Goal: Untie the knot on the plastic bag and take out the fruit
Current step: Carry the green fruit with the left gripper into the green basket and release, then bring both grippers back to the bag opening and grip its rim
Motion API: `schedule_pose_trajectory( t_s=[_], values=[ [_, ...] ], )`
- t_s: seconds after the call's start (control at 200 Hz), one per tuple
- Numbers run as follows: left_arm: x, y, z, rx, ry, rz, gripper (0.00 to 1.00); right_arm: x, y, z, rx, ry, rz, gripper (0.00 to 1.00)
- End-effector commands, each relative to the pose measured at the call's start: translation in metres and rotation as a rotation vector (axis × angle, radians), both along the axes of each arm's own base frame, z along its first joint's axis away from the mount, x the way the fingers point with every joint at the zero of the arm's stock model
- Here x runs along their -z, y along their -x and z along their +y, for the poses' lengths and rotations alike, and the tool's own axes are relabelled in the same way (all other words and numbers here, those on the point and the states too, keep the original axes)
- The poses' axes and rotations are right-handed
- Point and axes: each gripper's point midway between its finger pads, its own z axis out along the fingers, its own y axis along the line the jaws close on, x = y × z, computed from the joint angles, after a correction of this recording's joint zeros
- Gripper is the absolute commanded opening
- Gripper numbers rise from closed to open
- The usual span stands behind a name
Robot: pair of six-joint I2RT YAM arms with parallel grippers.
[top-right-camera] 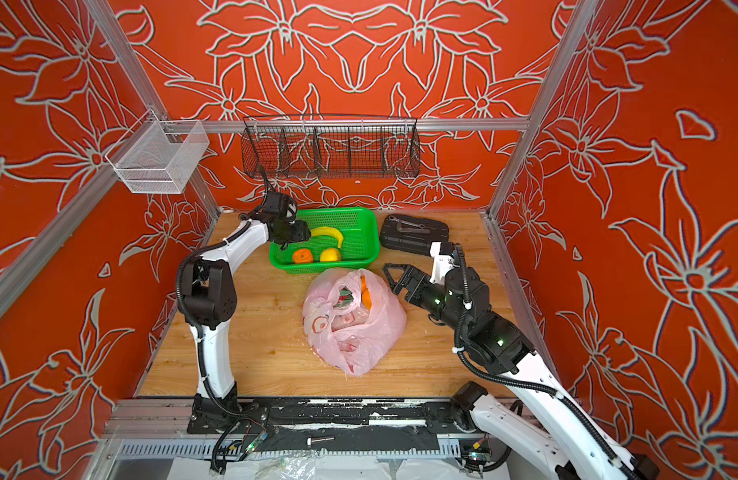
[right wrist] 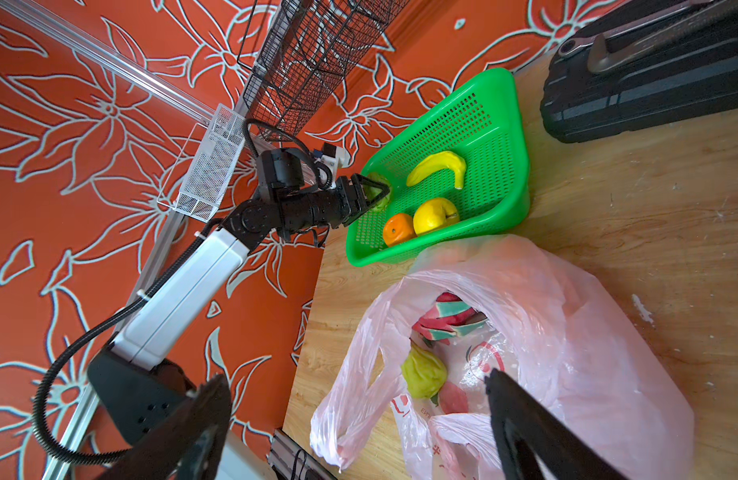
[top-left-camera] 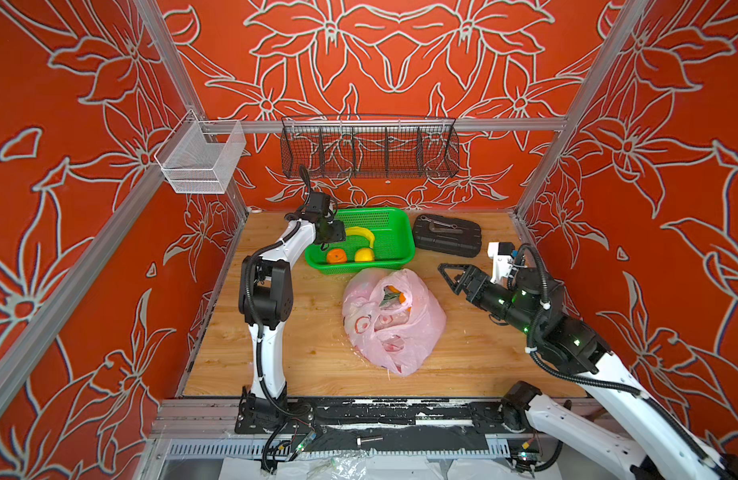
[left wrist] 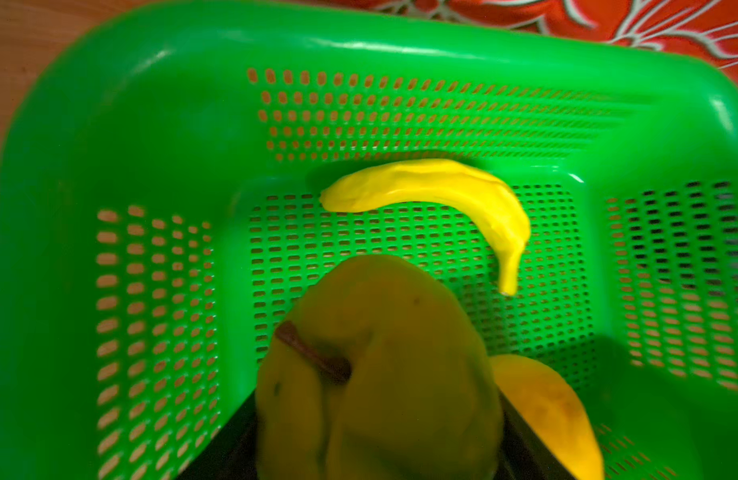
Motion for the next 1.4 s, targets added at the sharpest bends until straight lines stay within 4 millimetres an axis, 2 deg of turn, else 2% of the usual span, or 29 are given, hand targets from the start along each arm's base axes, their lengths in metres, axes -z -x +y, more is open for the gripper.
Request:
schedule_pose_trajectory(
  t_s=[0.0,0.245,0.355,0.445,0.54,0.686,0.916,1.051,1.216,1.316,1.396],
  values=[
    [0.019,0.006,0.012,-0.017,-0.016,0.103,0.57,0.005,0.000,-0.008,0.041,0.003,0.006,0.97],
    [0.048,0.013,0.016,-0.034,-0.022,0.184,0.63,0.005,-0.001,-0.007,0.036,-0.003,0.010,0.97],
    [0.049,0.014,0.015,-0.035,-0.020,0.190,0.71,0.005,0.000,-0.007,0.035,-0.002,0.010,0.97],
    [0.038,0.013,0.012,-0.032,0.004,0.162,0.80,0.005,0.000,-0.007,0.037,-0.001,0.011,0.97],
    [0.021,0.012,0.012,-0.039,0.015,0.119,0.85,0.006,0.000,-0.007,0.036,-0.003,0.012,0.97],
    [-0.008,0.017,0.013,-0.047,0.024,0.066,0.86,0.006,0.001,-0.007,0.034,-0.003,0.011,0.97],
    [-0.083,0.041,0.004,-0.046,0.113,-0.086,0.86,0.016,-0.001,-0.005,0.030,0.015,0.028,0.97],
    [-0.126,0.066,-0.008,-0.016,0.177,-0.171,0.86,0.023,-0.003,-0.004,0.025,0.035,0.038,0.97],
    [-0.178,0.109,-0.031,0.061,0.221,-0.286,0.86,0.035,-0.004,-0.004,0.026,0.067,0.057,0.97],
    [-0.201,0.139,-0.047,0.113,0.208,-0.346,0.86,0.044,-0.005,-0.003,0.022,0.092,0.068,0.94],
    [-0.212,0.165,-0.065,0.172,0.189,-0.390,0.86,0.053,-0.006,-0.005,0.024,0.124,0.084,0.91]
  ],
)
